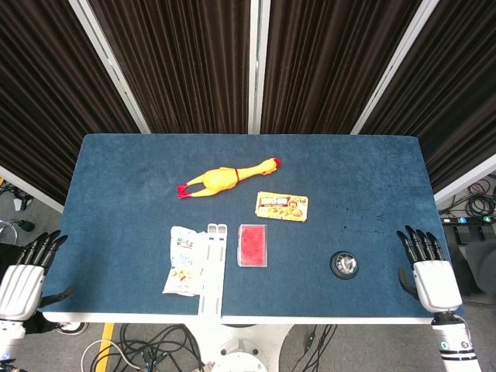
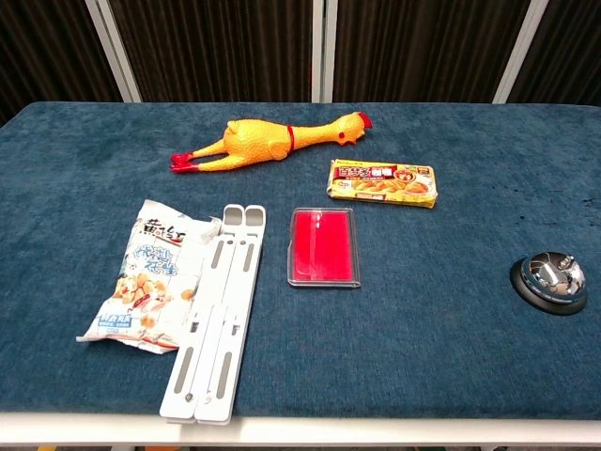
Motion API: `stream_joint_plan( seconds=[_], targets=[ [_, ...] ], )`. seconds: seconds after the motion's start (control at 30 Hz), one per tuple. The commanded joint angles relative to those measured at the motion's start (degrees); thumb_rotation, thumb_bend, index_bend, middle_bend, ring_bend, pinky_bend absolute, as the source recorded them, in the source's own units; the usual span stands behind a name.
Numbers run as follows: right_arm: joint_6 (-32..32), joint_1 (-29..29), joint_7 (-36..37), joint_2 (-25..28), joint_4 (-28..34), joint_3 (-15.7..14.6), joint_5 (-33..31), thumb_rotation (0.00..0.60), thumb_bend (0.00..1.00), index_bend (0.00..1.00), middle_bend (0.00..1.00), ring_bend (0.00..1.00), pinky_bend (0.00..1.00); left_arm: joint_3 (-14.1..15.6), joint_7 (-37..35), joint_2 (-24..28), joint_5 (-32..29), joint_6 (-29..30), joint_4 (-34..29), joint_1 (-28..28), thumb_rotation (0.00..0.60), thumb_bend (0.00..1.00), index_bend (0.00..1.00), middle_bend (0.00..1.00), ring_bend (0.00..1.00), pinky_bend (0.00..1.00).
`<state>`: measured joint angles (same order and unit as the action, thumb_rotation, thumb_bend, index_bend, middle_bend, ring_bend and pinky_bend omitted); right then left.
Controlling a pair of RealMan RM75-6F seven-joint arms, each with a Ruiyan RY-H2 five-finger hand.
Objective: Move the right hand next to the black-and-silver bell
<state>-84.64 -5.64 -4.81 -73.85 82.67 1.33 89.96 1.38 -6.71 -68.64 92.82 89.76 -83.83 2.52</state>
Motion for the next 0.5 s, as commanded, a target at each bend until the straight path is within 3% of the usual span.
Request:
stream_joint_plan(
  seconds=[0.03, 0.07, 0.17, 0.23, 0.3, 0.5],
  targets=[
    [-0.44, -0.06, -0.69, -0.22, 0.01, 0.11, 0.39, 0.6, 0.69, 0.0, 0.18, 0.12, 0.18, -0.03, -0.23, 0.15, -0.18, 0.06, -0.01, -0.1, 0.6, 0.12, 0.11, 0.03, 0.0, 0.14],
    [-0.63, -0.07, -0.76, -0.37, 0.04, 0.15, 0.51, 0.6, 0.78, 0.0, 0.34, 0.28, 0.32, 0.02, -0.38, 0.21, -0.25, 0.04, -0.08, -0.16, 0.6, 0.12, 0.11, 0.03, 0.0, 0.14],
    [-0.57, -0.21, -1.43, -0.36, -0.34, -0.69, 1.91, 0.6, 0.96, 0.0, 0.68, 0.6, 0.6, 0.21, -0.36, 0.07, 0.06, 0.24, 0.08, -0.28, 0.6, 0.12, 0.11, 0.03, 0.0, 0.14],
    [-1.43, -0.15, -1.75, -0.73, -1.41, -0.9, 2.98, 0.6, 1.0, 0.0, 0.8, 0.72, 0.68, 0.12, -0.4, -0.27, -0.05, 0.22, 0.49, -0.26, 0.6, 0.12, 0.11, 0.03, 0.0, 0.14],
    [-2.07, 0.08, -1.2, -1.38, -2.62, -1.03, 3.34, 0.6, 1.0, 0.0, 0.85, 0.77, 0.7, 0.18, -0.58, -0.63, -0.15, -0.01, 0.81, -0.25, 0.6, 0.12, 0.11, 0.03, 0.0, 0.14],
    [1.06, -0.02, -2.09, -2.24, -3.39, -2.88, 3.01, 0.6, 1.0, 0.0, 0.85, 0.8, 0.71, 0.11, -0.58, -0.82, -0.34, -0.25, 1.23, -0.16, 0.6, 0.12, 0.11, 0.03, 0.0, 0.14]
  ],
)
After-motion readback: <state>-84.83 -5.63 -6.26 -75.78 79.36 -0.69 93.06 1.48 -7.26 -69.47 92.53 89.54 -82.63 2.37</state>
